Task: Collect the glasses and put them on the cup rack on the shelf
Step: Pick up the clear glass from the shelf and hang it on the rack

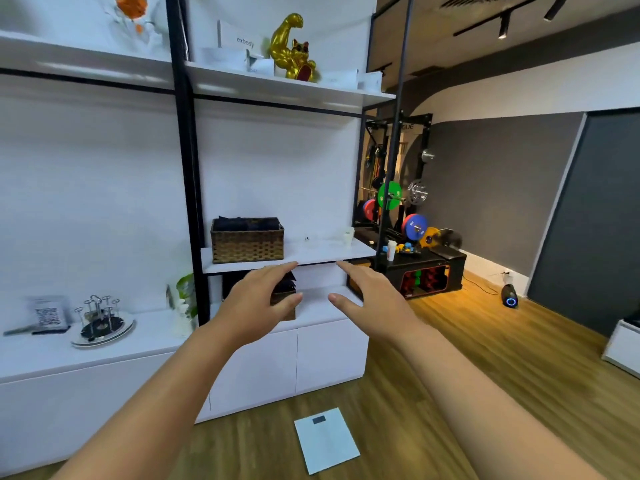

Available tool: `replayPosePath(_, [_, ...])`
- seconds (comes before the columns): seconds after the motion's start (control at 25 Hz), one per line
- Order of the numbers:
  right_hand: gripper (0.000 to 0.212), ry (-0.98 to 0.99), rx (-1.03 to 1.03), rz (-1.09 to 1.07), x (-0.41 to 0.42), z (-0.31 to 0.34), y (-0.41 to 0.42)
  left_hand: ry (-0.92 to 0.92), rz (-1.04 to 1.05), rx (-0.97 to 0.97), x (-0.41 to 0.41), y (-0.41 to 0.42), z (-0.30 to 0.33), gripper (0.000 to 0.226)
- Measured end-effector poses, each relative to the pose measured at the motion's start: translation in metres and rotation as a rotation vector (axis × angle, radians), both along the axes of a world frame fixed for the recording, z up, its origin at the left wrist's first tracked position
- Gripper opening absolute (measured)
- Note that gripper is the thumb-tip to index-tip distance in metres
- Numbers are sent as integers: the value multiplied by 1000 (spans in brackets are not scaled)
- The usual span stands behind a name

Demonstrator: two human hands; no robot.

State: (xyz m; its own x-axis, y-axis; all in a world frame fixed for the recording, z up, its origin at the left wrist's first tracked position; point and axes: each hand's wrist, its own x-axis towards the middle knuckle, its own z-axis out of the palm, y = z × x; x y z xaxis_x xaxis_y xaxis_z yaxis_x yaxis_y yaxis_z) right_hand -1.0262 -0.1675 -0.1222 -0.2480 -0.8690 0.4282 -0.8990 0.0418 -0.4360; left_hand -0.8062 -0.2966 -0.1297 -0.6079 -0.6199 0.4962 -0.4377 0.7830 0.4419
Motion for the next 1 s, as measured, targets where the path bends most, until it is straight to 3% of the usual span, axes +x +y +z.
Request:
replayPosePath(0.52, [69,-42,-33,116,-163,-4,-131,26,139,12,-152,-87,-2,63])
replayPosePath(1.0, [70,-63,28,73,-258,-36,-327,-41,96,41,-243,-289,-25,64])
